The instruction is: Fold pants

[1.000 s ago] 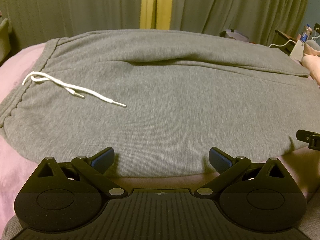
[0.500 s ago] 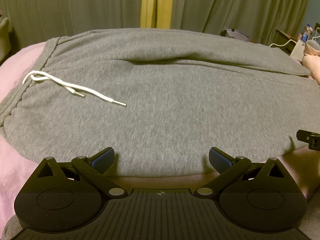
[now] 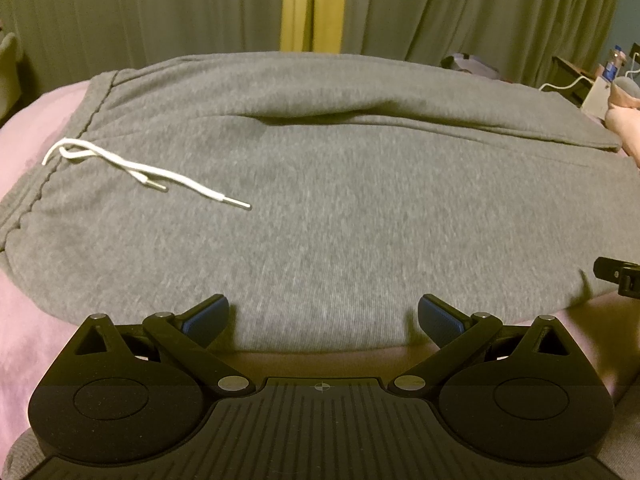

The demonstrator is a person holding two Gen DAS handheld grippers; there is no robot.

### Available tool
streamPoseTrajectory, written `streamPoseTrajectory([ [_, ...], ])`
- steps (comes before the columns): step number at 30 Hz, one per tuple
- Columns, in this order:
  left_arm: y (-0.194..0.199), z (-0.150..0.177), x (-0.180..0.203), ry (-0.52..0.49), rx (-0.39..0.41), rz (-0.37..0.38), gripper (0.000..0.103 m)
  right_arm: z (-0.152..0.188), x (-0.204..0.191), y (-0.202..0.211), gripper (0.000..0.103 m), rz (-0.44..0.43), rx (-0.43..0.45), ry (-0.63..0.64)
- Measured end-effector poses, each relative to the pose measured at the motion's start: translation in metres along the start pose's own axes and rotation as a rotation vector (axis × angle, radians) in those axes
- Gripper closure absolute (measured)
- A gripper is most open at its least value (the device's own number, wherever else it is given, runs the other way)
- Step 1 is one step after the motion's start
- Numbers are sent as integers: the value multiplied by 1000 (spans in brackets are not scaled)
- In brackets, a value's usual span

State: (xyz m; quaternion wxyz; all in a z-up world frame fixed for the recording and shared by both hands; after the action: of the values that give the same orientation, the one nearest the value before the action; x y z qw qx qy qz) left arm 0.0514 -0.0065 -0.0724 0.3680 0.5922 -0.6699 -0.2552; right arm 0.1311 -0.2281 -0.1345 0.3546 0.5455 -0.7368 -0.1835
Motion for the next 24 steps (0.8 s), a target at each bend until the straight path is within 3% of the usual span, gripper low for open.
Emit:
streamPoseTrajectory([
  [24,-3,-1,0,-5,-15,-3,0,-2,2,-5,4,-20,-12,-41],
])
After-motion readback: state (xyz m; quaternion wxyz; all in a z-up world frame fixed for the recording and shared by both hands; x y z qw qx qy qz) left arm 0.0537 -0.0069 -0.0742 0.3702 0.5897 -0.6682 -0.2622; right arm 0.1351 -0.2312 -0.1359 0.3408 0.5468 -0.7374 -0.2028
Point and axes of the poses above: each gripper's, at about its wrist camera, not at the fingertips, and y roughly against the way its jaws point, x to its right, z to its underside, the point moved 8 cm from there along -y, roughly the way its jaws point, and after that the axes turned 11 degrees about z, right-handed, at the moved point
